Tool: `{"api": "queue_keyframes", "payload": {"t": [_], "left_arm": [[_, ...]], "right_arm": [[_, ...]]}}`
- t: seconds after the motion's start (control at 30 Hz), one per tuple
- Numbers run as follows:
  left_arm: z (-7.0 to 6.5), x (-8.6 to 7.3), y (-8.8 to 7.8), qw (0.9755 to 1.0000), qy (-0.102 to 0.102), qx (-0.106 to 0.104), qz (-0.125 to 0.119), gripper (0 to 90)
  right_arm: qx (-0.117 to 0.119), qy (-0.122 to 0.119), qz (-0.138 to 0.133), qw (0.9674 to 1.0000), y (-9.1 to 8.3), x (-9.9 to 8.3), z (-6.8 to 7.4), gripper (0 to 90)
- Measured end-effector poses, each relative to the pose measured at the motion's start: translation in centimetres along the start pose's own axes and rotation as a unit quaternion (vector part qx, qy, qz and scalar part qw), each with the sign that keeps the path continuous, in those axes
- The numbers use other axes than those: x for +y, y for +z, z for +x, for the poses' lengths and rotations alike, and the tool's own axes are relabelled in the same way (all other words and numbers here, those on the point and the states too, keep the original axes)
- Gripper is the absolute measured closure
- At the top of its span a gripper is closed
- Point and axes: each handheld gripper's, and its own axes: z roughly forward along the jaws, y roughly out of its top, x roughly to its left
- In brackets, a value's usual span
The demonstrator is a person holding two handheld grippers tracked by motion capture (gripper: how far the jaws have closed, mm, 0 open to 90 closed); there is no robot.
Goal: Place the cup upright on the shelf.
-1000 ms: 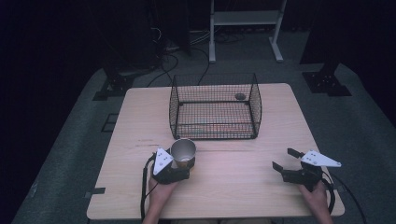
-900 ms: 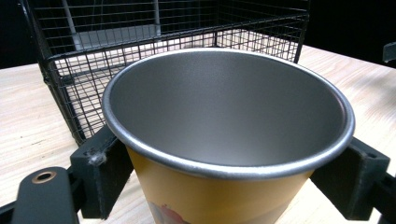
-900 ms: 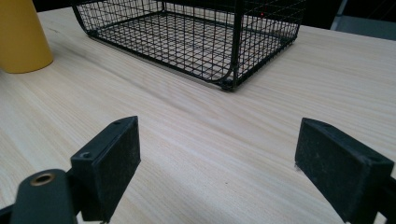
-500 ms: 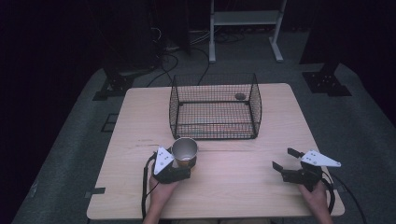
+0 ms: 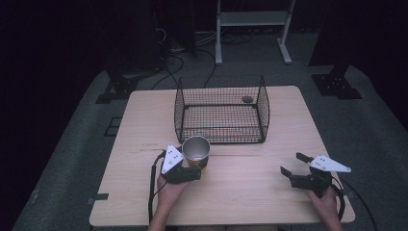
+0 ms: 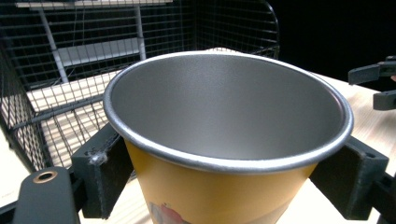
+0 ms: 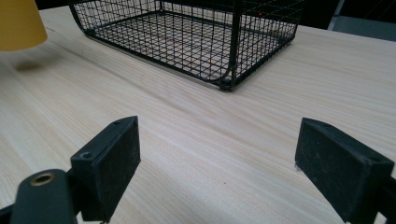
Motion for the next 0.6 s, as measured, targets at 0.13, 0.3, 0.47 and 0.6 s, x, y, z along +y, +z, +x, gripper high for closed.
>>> {"api": "queue_keyframes", "payload": {"t": [0.13,0.3,0.47,0.6], "left_arm": [[0.0,0.7,0.2,0.9999,-0.001,-0.011,-0.001,14.6],[0.1,1.5,0.6,0.9997,-0.006,-0.024,-0.005,14.6],[0.0,2.4,0.8,0.9994,0.000,-0.033,-0.007,14.7],[0.0,3.2,1.0,0.9990,0.007,-0.044,-0.003,14.7]], "right_arm": [[0.000,0.000,0.000,1.0000,0.0,0.0,0.0,13.1],[0.001,-0.001,0.000,1.0000,0.0,0.0,0.0,13.1],[0.001,0.000,-0.001,1.0000,0.0,0.0,0.0,13.1],[0.002,-0.001,-0.002,1.0000,0.0,0.0,0.0,13.1]]}}
